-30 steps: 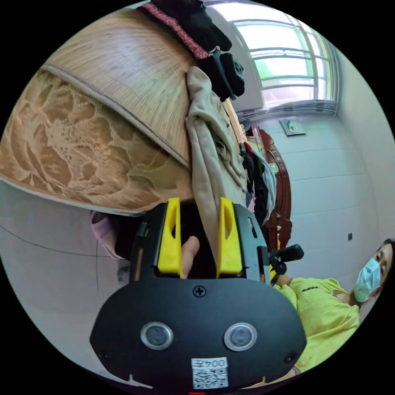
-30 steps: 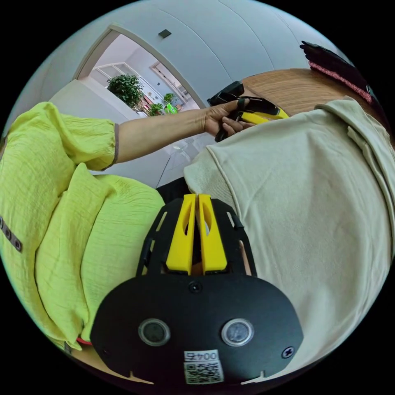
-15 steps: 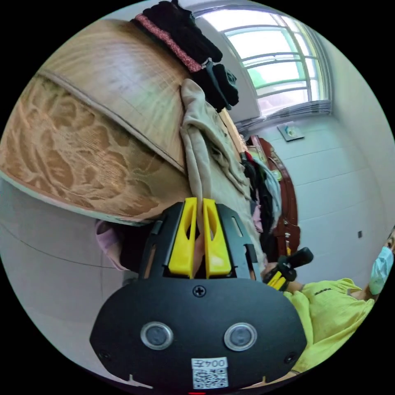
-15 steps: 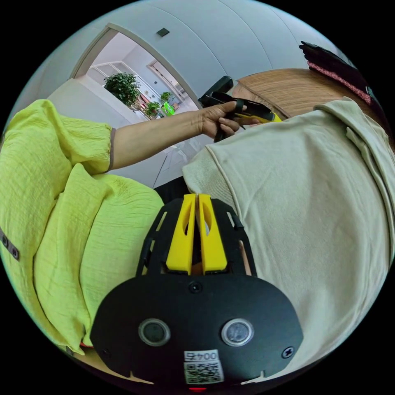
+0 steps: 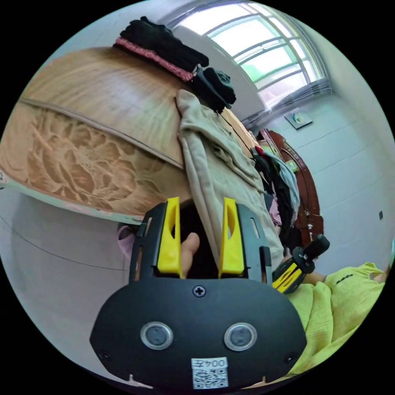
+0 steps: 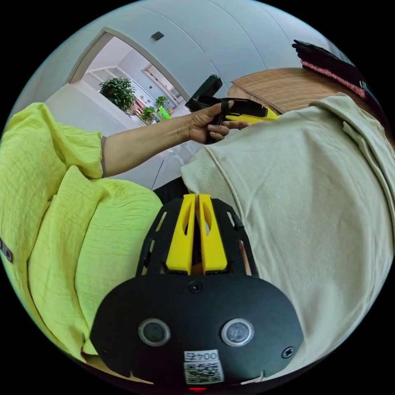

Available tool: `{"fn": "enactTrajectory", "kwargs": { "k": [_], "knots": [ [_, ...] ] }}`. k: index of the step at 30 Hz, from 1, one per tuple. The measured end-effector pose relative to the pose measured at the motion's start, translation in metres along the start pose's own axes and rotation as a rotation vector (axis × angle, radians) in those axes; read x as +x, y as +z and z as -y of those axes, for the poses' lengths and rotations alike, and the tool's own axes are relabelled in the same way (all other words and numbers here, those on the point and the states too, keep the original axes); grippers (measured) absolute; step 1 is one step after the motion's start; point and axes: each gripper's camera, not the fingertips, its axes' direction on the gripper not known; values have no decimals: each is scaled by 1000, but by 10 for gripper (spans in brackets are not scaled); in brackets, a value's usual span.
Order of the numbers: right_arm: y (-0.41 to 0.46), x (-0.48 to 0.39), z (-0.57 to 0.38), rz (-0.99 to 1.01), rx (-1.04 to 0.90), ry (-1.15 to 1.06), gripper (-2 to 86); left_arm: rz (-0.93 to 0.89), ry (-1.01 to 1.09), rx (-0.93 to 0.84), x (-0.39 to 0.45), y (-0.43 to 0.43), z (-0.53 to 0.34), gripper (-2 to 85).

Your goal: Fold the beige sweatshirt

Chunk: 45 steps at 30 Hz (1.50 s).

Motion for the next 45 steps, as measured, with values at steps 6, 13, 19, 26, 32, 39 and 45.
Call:
{"fn": "enactTrajectory", "kwargs": {
  "k": [6,13,19,26,32,39,45],
  "knots": [
    [5,-14,-1,-52,13,-11,13,53,-32,-1,16,16,-18,65],
    [-20,-41,-1,-244,77,-38,10,218,83,4,57,-6,-20,64],
    [-22,-49,4,-435,98,35,-2,228,57,40,74,-38,-33,60],
    [-68,-51,-24,-320,266,137,-5,340,145,35,140,-95,-75,50],
    [-25,-9,-13,-377,114,269,-7,554,349,-86,211,-57,-111,30],
    [41,-18,-2,-337,-13,91,-6,581,418,-65,232,-63,-118,30],
    [38,9,-23,-116,118,269,-5,559,428,-63,229,-76,-115,31]
  ]
}}
